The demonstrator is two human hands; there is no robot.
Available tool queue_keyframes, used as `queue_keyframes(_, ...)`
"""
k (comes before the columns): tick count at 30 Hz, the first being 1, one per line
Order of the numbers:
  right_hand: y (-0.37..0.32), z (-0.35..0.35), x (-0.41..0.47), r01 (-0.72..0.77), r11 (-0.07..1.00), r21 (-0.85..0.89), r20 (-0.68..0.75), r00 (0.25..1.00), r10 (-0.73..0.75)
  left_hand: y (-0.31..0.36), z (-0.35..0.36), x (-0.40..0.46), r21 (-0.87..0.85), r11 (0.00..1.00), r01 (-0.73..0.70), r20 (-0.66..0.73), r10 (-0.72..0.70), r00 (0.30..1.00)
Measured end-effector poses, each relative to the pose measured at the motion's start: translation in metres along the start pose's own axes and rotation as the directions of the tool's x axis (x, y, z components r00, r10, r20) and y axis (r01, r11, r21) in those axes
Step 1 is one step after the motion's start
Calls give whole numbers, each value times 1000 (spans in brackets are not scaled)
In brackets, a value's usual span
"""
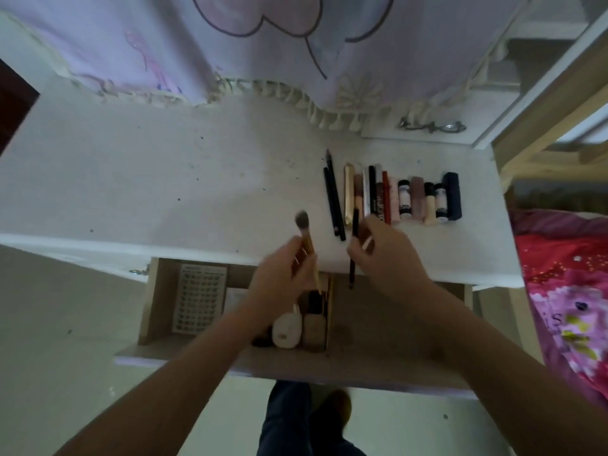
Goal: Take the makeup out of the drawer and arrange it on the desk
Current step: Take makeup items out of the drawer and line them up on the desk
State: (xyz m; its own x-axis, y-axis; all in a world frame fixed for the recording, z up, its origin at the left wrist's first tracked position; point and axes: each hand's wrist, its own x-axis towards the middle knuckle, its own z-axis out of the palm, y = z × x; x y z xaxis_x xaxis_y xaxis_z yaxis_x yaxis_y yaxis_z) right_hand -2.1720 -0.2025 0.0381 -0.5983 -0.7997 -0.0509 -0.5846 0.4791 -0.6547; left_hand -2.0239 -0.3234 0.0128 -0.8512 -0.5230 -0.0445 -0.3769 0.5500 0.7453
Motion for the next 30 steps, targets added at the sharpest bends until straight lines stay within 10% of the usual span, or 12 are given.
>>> queue_keyframes(14, -27, 45, 147, -238, 829, -506, 1, 961, 276, -16, -18, 163, 501, 826, 258, 94, -348, 933)
queue_keyframes(23, -31, 13, 53, 95, 969, -229, -118, 985, -124, -7, -21, 78, 222, 973, 68, 76, -87, 993)
queue_keyframes(26, 0, 37, -26, 129, 962, -239, 94, 990, -109, -16, 9, -1, 153, 988, 30, 219, -63, 974)
queue_keyframes(30, 66, 86, -59, -157, 909, -385, 395, 863, 316, -39, 70, -40, 310, 943, 121, 347, -230, 909)
